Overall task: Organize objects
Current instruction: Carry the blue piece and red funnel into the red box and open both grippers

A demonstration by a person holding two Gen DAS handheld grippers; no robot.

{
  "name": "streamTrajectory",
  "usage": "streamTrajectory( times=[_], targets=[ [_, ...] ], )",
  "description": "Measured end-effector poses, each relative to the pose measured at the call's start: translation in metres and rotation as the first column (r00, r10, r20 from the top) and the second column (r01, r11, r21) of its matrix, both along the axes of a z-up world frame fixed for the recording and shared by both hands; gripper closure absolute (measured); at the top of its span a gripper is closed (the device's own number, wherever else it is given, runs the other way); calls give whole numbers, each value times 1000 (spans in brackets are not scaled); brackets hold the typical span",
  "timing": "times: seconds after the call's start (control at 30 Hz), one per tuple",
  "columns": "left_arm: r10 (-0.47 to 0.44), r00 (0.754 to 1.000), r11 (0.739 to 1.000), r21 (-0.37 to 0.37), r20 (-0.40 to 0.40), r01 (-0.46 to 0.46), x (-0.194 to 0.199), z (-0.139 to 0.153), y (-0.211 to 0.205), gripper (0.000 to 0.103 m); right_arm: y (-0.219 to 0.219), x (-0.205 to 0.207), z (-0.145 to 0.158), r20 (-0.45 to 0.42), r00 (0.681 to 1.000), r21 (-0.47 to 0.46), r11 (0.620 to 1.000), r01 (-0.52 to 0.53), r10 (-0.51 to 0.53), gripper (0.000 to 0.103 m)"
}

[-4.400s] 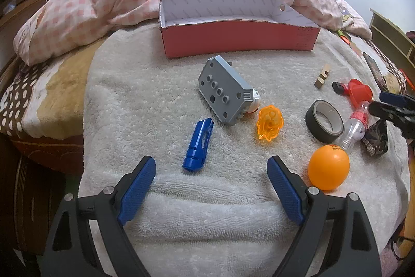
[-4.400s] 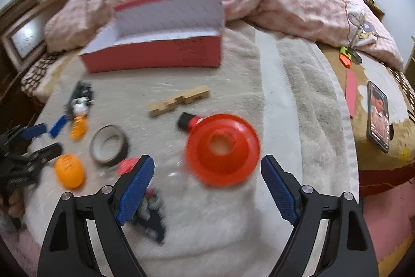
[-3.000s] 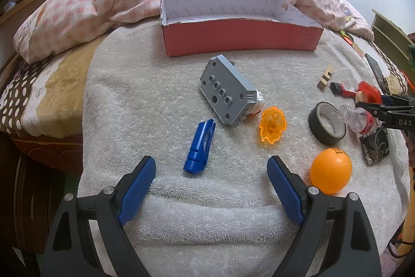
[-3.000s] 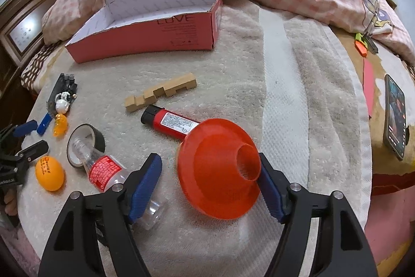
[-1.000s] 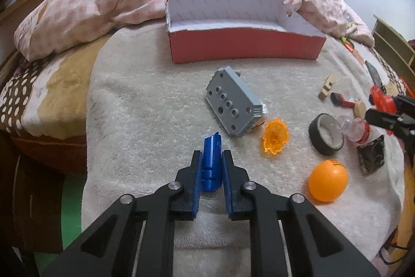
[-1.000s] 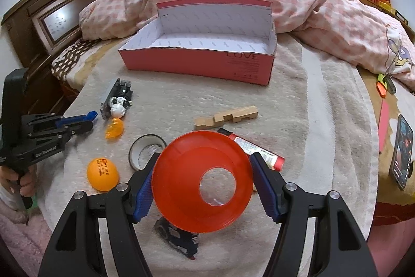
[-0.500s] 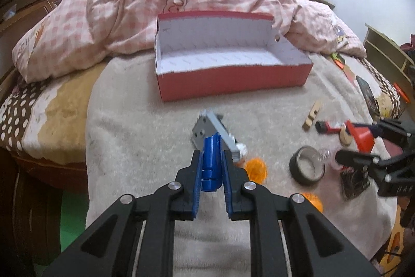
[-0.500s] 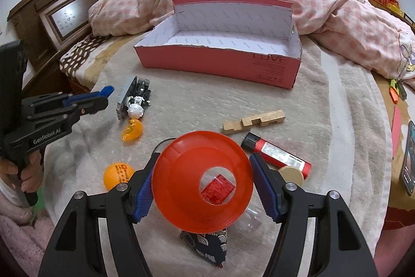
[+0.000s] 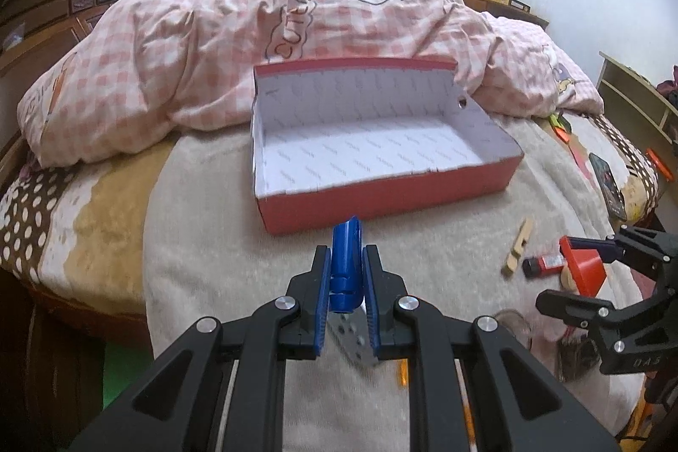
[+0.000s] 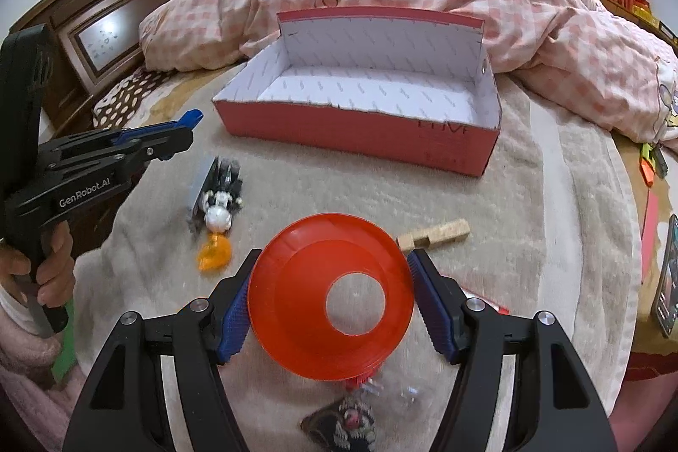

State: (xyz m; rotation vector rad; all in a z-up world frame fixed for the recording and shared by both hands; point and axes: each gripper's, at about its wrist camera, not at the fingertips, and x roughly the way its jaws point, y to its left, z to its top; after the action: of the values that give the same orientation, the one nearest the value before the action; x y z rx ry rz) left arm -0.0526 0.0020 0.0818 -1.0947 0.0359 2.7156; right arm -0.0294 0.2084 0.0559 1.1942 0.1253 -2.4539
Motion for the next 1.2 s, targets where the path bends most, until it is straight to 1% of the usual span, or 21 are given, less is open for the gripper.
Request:
streamTrajectory(
  times=[0.23, 0.47, 0.63, 0.77, 0.97, 1.2],
  targets=[
    [-25, 1000, 1000, 13, -11, 25, -28, 10, 5, 89, -8, -25, 10, 0, 1000, -45, 999, 19, -19, 34],
    [-31, 999, 1000, 6, -18, 31, -61, 16, 12, 89, -11, -62, 23, -31, 998, -65, 997, 47, -50, 34],
    [-28, 1000, 1000, 6, 3, 28, -88, 13, 17, 89, -6, -89, 26, -49, 994, -65, 993, 94, -97, 34],
    [-30, 999, 1000, 10, 25, 29, -109, 6, 21, 89, -2, -112, 24, -35, 992, -73, 990, 121, -124, 34],
    [-25, 998, 1000, 3, 60, 25, -141, -2, 28, 89, -4, -140, 20, -35, 991, -37, 991, 127, -128, 34],
    [-19, 993, 1000, -13, 119, 20, -182, -12, 36, 89, -12, -187, 11, -14, 992, 15, 992, 124, -124, 34]
  ],
)
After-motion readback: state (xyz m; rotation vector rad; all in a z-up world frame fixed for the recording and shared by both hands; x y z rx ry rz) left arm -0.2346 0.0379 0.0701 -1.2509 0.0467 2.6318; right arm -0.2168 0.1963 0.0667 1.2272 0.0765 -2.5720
